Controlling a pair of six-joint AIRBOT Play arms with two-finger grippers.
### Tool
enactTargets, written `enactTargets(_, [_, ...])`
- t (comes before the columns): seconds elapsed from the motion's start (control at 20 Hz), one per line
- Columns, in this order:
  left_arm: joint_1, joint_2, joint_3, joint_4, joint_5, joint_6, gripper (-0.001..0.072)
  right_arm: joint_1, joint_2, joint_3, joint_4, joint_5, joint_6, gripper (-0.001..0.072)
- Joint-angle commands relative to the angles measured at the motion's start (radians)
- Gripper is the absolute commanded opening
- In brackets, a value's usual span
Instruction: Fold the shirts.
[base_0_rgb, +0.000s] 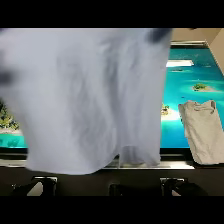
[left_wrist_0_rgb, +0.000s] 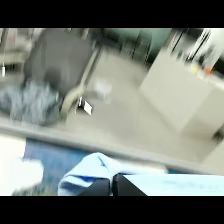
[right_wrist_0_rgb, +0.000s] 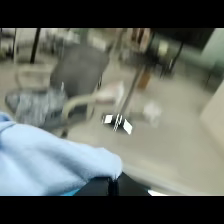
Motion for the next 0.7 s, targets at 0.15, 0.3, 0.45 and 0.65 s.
enactTargets(0.15, [-0.107, -0.514, -0.038, 0.022, -0.008, 0.097, 0.0028, -0.157, -0.470, 0.002, 0.366, -0.055, 0.127, 0.0043])
enactTargets(0.3, [-0.144, -0.684, -0.038, 0.022, -0.009, 0.097, 0.0029, -0.160, -0.604, 0.002, 0.418, 0.055, 0.127, 0.0044])
enactTargets(0.45, [-0.166, -0.775, -0.038, 0.018, -0.025, 0.096, 0.0029, -0.160, -0.690, 0.002, 0.440, 0.170, 0.121, 0.0044])
enactTargets(0.65, [-0.171, -0.788, -0.023, 0.000, -0.066, 0.070, 0.0117, -0.164, -0.700, 0.002, 0.440, 0.215, 0.040, 0.0076])
